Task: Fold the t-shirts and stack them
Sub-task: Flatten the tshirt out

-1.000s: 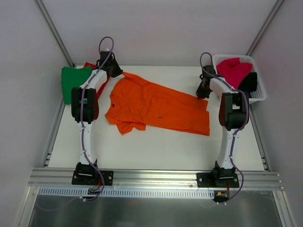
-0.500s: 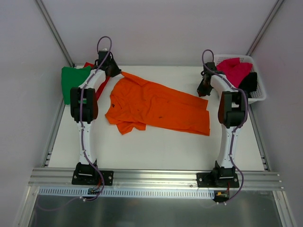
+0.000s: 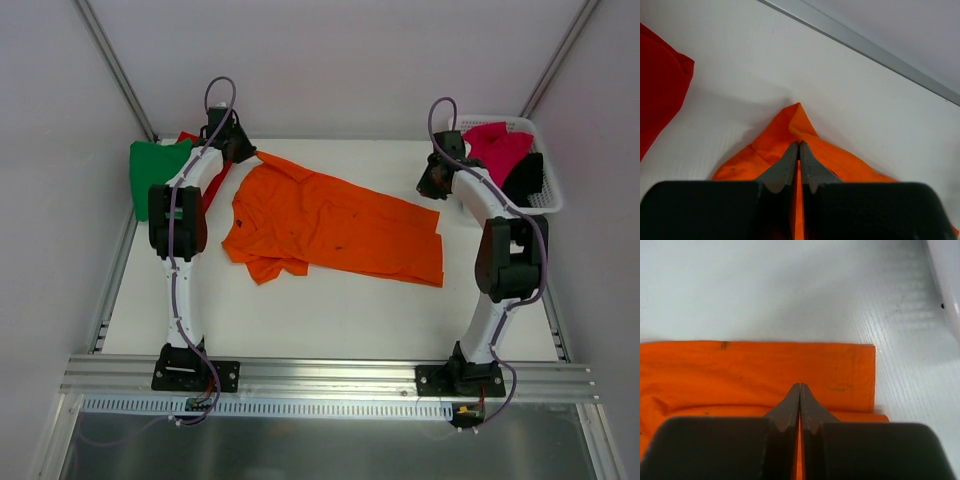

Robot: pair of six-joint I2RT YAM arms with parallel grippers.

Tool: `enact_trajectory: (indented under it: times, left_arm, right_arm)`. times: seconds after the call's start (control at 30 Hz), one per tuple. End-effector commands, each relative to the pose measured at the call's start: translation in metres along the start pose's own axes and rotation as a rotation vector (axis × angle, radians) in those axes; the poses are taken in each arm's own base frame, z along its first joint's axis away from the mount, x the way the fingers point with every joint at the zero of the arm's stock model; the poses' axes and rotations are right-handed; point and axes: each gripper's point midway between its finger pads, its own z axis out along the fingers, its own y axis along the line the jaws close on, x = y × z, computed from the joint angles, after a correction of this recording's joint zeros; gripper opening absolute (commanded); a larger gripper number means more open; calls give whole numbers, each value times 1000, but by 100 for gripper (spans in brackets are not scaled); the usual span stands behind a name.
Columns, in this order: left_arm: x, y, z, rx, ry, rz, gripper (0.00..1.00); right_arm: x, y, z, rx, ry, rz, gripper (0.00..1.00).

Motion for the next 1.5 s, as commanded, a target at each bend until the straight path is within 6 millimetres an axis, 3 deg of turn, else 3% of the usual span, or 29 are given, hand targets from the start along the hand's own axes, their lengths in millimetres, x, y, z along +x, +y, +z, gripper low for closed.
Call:
enact_trajectory:
  times: [0.0,0.17,0.3,0.57,0.73,0.77,0.83,0.87,1.13,1.3,1.47]
  left_arm:
    - [-15,-8,-9,33,-25,-11,0]
    - [-15,-7,-11,25,-28,-6,0]
    - [-17,-9,-13,29,-33,-6,0]
    - [-13,-5,-10,24,-22,-13,0]
    - [-11,-4,-7,24,-18,-15,0]
    - [-13,-6,-7,27,-22,-14,0]
    - [-13,-7,-6,34,-21,-10,0]
    - [-12,-6,-4,33,-18,-11,0]
    - [-14,-4,5,47,-10,-23,0]
    - [-11,6,22,66,16,-71,0]
    - [-12,14,40,95,40,-154,0]
  right_arm:
    - [37,-8,23,21,115,6,1]
    - [64,-17,48,55,197,20,0]
    - [74,-20,51,66,221,25,1]
    - [70,-18,55,79,237,7,1]
    - [66,-16,72,91,286,3,1]
    - [53,-8,73,71,264,5,1]
    - [54,-10,86,87,289,4,1]
    - [40,-4,86,78,274,5,0]
    - [-1,2,113,47,266,54,1]
    - [-41,3,123,22,181,112,0]
    - [-59,2,132,6,130,156,0]
